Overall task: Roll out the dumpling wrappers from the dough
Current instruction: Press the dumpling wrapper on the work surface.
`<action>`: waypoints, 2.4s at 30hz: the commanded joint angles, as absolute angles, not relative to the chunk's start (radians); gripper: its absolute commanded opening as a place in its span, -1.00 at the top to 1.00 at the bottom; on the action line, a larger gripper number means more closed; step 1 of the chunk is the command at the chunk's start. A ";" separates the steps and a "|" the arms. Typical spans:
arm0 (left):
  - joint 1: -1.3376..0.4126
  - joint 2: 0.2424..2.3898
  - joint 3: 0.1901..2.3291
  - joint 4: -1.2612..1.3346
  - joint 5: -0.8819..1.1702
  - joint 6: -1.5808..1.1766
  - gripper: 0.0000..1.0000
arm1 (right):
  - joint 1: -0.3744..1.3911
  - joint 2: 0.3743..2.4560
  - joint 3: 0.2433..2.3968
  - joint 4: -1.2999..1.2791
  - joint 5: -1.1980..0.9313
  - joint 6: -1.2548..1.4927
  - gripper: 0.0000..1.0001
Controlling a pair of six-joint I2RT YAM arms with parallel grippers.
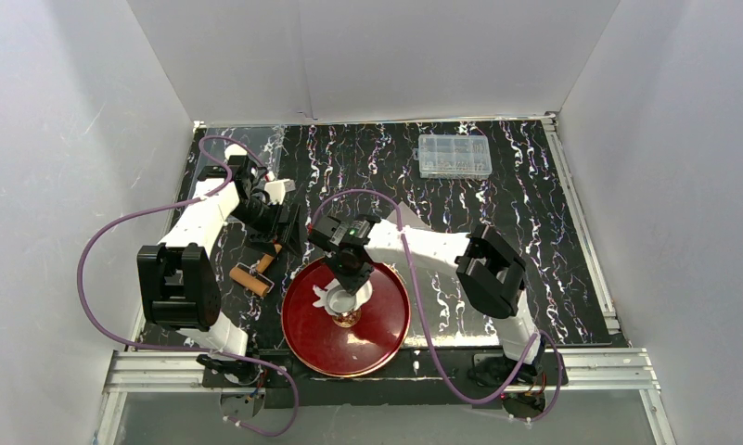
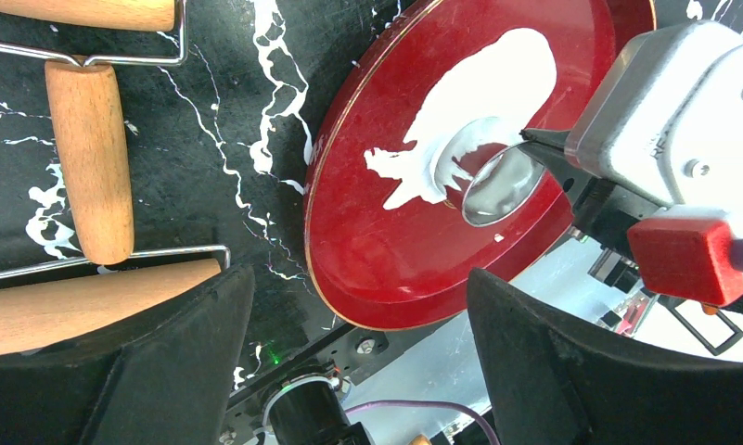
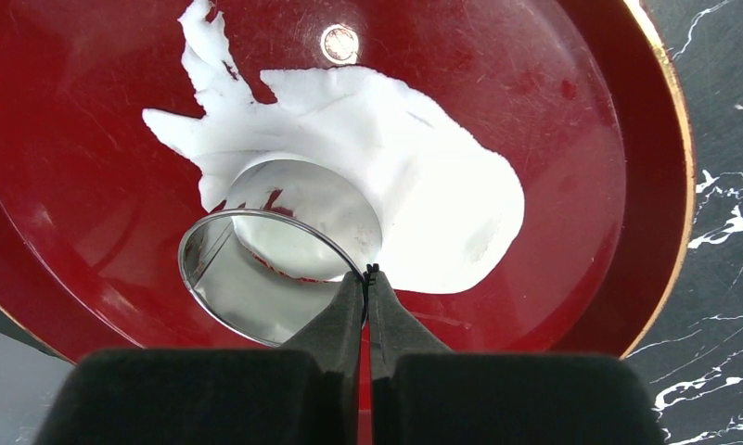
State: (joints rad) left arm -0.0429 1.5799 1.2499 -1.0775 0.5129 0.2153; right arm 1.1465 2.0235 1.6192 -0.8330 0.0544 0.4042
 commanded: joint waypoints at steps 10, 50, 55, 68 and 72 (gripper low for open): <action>-0.048 1.445 1.212 -1.020 0.608 0.048 -0.33 | 1.149 2.016 1.500 -0.747 0.065 0.426 0.97; -0.347 1.478 0.682 -0.566 0.553 -0.576 1.00 | 1.180 1.932 1.433 -0.630 0.118 0.557 0.97; -0.362 1.515 0.680 -0.568 0.530 -0.588 1.00 | 1.180 1.911 1.360 -0.592 0.090 0.604 0.97; -0.367 1.528 0.722 -0.695 0.386 -0.542 1.00 | 1.175 1.928 1.365 -0.565 0.081 0.597 0.97; -0.367 1.535 0.717 -0.676 0.386 -0.551 1.00 | 1.158 1.913 1.361 -0.567 0.082 0.580 0.97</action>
State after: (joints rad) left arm -0.3622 1.5028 0.7551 -0.6155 0.5705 -0.5552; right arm 1.1629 1.8908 1.3560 -0.5640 0.1162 0.5747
